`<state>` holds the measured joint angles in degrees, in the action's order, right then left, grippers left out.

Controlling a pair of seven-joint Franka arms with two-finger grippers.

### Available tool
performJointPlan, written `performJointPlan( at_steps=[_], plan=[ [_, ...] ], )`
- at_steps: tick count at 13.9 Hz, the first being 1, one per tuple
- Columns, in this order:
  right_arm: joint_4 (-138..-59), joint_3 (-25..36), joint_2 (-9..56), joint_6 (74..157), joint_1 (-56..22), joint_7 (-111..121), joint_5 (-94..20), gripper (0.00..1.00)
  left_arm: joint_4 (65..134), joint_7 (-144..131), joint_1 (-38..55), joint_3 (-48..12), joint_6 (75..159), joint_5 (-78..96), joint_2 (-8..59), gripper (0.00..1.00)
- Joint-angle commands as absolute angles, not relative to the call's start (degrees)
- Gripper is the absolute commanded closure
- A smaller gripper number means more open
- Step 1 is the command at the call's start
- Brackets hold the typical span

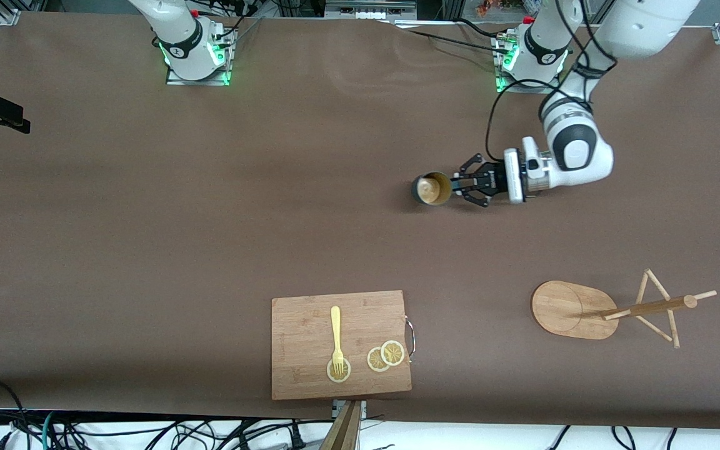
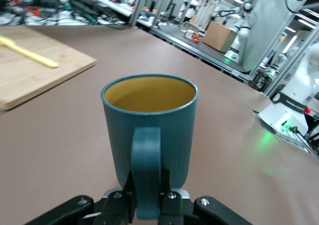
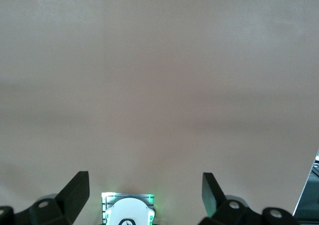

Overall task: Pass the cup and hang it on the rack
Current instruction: 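Lift the mug with the left gripper and carry it to the rack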

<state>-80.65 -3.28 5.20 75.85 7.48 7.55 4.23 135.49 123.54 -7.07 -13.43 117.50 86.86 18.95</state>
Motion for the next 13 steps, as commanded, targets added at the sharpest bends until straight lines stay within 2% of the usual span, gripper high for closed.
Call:
performJointPlan(
  at_steps=[1,6,8,13],
  plan=[
    [-80.9,-3.5,4.8,76.2,8.3,7.6,3.2,0.0,136.4,113.6,-14.0,-13.8,113.1,81.1,15.7,0.96],
    [-80.9,-3.5,4.8,76.2,8.3,7.5,3.3,0.0,132.6,97.9,-30.6,-13.7,98.4,69.2,16.2,0.96],
    [-80.9,-3.5,4.8,76.3,8.3,7.5,3.3,0.0,126.9,91.3,-36.3,-13.7,92.1,63.3,19.2,0.96],
    [-80.9,-3.5,4.8,76.3,8.3,7.5,3.3,0.0,117.1,73.3,-42.3,-13.7,79.3,61.3,25.8,0.96]
  ],
)
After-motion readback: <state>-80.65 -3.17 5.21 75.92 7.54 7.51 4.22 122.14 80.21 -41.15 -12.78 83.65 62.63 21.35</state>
